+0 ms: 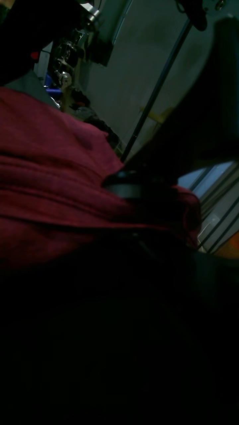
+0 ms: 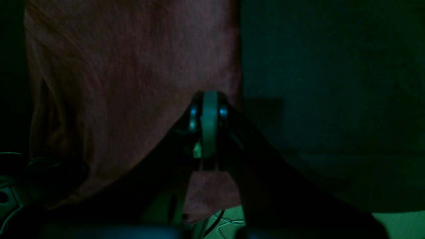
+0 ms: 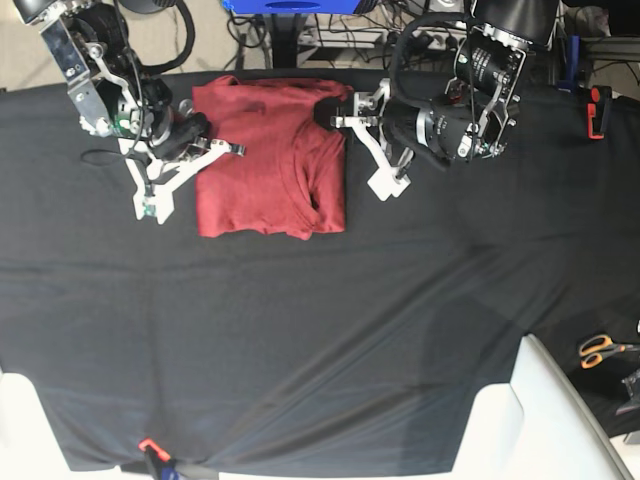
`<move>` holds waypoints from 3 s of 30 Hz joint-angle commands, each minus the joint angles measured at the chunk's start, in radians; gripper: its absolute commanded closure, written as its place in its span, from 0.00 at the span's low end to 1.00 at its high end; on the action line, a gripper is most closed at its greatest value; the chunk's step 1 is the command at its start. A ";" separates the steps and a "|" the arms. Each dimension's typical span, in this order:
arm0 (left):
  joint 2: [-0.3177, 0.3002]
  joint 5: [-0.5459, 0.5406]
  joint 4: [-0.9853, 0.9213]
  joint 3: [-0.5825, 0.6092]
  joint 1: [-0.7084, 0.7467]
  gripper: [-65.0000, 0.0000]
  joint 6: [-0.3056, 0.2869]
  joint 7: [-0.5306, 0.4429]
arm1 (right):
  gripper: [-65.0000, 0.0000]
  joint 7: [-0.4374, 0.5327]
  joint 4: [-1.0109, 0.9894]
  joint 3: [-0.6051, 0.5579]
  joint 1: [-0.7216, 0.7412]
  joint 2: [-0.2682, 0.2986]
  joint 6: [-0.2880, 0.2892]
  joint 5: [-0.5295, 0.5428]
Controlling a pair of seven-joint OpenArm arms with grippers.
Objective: Fold the T-shirt properly
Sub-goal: 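Hold the shirt edges with both grippers and square the folded stack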
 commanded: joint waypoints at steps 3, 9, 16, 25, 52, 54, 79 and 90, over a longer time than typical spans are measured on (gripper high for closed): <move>-0.005 -0.020 0.019 -0.003 -0.007 0.88 -0.007 0.002 | 1.00 0.013 0.015 0.004 0.010 0.005 0.005 -0.001; -0.025 -0.020 0.020 -0.003 -0.009 0.87 -0.007 0.002 | 1.00 0.013 0.015 0.004 0.014 0.005 0.005 -0.001; -0.039 -0.020 0.020 -0.003 -0.009 0.62 -0.007 0.002 | 1.00 0.013 0.014 0.004 0.022 0.005 0.005 -0.001; -0.062 -0.103 0.020 -0.003 -0.009 0.62 -0.007 0.002 | 1.00 0.013 0.014 0.004 0.022 0.005 0.005 -0.001; -0.100 -0.172 0.045 0.001 -0.009 0.69 -0.004 0.002 | 1.00 0.013 0.014 0.006 0.022 0.005 0.005 -0.001; -0.100 -0.144 0.045 0.002 -0.009 0.74 -0.004 0.002 | 1.00 0.013 0.014 0.006 0.022 0.005 0.005 -0.001; -0.099 -0.090 0.043 -0.003 0.013 1.00 -0.004 0.002 | 1.00 0.018 -0.051 0.006 0.031 0.003 0.005 -0.001; -0.114 -0.092 0.052 -0.003 0.014 1.00 -0.004 0.002 | 1.00 0.018 -0.056 0.006 0.043 -0.011 0.005 -0.001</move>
